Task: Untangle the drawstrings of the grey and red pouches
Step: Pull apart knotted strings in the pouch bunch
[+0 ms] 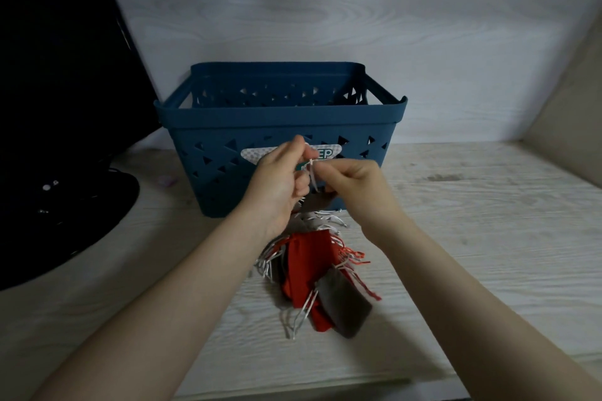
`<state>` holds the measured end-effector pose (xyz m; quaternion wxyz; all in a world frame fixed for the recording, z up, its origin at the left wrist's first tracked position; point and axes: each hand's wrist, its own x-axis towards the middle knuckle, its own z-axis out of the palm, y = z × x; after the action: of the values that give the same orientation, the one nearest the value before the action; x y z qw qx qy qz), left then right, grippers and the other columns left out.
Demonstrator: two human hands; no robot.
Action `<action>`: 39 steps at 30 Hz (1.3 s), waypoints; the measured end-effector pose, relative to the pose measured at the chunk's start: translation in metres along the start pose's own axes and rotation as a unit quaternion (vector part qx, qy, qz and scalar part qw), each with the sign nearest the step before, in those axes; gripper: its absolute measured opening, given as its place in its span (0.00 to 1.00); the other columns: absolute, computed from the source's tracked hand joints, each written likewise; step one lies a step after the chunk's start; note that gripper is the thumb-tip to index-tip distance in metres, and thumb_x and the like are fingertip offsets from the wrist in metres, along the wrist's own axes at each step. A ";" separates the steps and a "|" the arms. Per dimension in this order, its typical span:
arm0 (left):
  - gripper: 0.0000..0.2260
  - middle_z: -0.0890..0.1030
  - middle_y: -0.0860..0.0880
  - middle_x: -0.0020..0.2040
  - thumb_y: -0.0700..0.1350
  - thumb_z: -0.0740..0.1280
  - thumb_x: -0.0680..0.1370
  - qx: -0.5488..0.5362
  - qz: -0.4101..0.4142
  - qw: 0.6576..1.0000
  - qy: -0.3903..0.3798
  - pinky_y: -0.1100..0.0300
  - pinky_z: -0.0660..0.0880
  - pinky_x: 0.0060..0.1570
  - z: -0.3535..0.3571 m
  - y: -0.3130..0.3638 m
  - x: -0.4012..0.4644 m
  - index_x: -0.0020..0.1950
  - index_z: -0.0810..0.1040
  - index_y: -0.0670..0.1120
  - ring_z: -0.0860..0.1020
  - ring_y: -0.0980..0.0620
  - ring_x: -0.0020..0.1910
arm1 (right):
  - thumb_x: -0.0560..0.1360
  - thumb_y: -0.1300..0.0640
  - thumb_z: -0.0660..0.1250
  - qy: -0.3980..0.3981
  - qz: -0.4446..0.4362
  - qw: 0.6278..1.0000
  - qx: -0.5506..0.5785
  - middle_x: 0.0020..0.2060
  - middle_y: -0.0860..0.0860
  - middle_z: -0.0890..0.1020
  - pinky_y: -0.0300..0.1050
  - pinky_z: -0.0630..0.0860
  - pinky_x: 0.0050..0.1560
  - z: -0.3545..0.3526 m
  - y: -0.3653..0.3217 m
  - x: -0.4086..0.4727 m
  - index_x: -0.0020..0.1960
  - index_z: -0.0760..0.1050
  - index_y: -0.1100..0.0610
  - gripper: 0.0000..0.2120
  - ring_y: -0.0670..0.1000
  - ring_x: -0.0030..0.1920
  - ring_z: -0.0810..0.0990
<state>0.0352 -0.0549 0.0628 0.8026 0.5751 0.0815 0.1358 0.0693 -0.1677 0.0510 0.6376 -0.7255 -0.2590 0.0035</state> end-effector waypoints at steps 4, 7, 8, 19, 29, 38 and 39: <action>0.12 0.66 0.49 0.33 0.48 0.60 0.80 0.070 0.059 0.996 -0.006 0.68 0.58 0.22 0.007 0.000 -0.006 0.39 0.72 0.45 0.60 0.59 0.22 | 0.75 0.61 0.66 0.023 -0.016 0.999 -0.018 0.35 0.70 0.77 0.45 0.65 0.37 0.006 -0.004 0.001 0.40 0.80 0.67 0.10 0.51 0.34 0.70; 0.06 0.75 0.52 0.40 0.48 0.65 0.77 0.146 0.089 0.985 -0.009 0.67 0.69 0.31 0.006 -0.002 -0.012 0.50 0.73 0.47 0.72 0.57 0.33 | 0.75 0.61 0.66 0.065 0.027 0.997 0.043 0.29 0.57 0.75 0.39 0.69 0.32 0.002 -0.011 0.001 0.37 0.79 0.65 0.10 0.47 0.31 0.71; 0.06 0.78 0.51 0.45 0.45 0.67 0.76 0.168 0.099 0.981 -0.019 0.66 0.74 0.36 0.004 -0.004 -0.012 0.52 0.73 0.48 0.76 0.55 0.40 | 0.75 0.62 0.66 0.068 0.049 0.994 0.076 0.30 0.55 0.76 0.36 0.70 0.30 0.000 -0.014 0.001 0.37 0.79 0.63 0.09 0.47 0.32 0.72; 0.09 0.81 0.42 0.38 0.44 0.63 0.79 0.356 0.214 0.910 -0.020 0.49 0.74 0.41 -0.009 -0.014 -0.003 0.44 0.81 0.46 0.78 0.44 0.38 | 0.79 0.56 0.61 0.072 0.093 0.984 0.133 0.37 0.55 0.77 0.36 0.76 0.35 0.000 -0.025 -0.001 0.41 0.79 0.60 0.12 0.47 0.38 0.76; 0.14 0.80 0.47 0.36 0.48 0.53 0.81 -0.145 -0.113 0.973 -0.141 0.56 0.74 0.43 -0.012 -0.006 -0.005 0.35 0.66 0.49 0.80 0.51 0.36 | 0.77 0.59 0.61 0.158 0.160 0.968 0.108 0.33 0.50 0.75 0.43 0.69 0.41 -0.016 -0.009 -0.002 0.33 0.71 0.56 0.14 0.48 0.39 0.74; 0.17 0.62 0.51 0.26 0.49 0.52 0.81 -0.074 -0.112 0.980 -0.144 0.65 0.68 0.29 -0.005 -0.006 -0.002 0.32 0.62 0.47 0.64 0.54 0.27 | 0.74 0.60 0.61 0.169 0.138 0.972 0.087 0.32 0.53 0.72 0.47 0.67 0.44 -0.027 -0.010 0.002 0.29 0.69 0.57 0.15 0.53 0.41 0.71; 0.18 0.60 0.51 0.25 0.49 0.53 0.81 -0.060 -0.106 0.984 -0.129 0.66 0.67 0.27 -0.003 -0.006 -0.002 0.31 0.62 0.47 0.62 0.55 0.26 | 0.74 0.60 0.62 0.174 0.133 0.972 0.085 0.33 0.54 0.72 0.47 0.67 0.44 -0.027 -0.009 0.001 0.29 0.69 0.57 0.14 0.53 0.41 0.71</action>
<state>0.0338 -0.0549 0.0558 0.8493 0.5266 0.0300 -0.0208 0.0763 -0.1916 0.0649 0.7262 -0.6859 -0.0437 -0.0157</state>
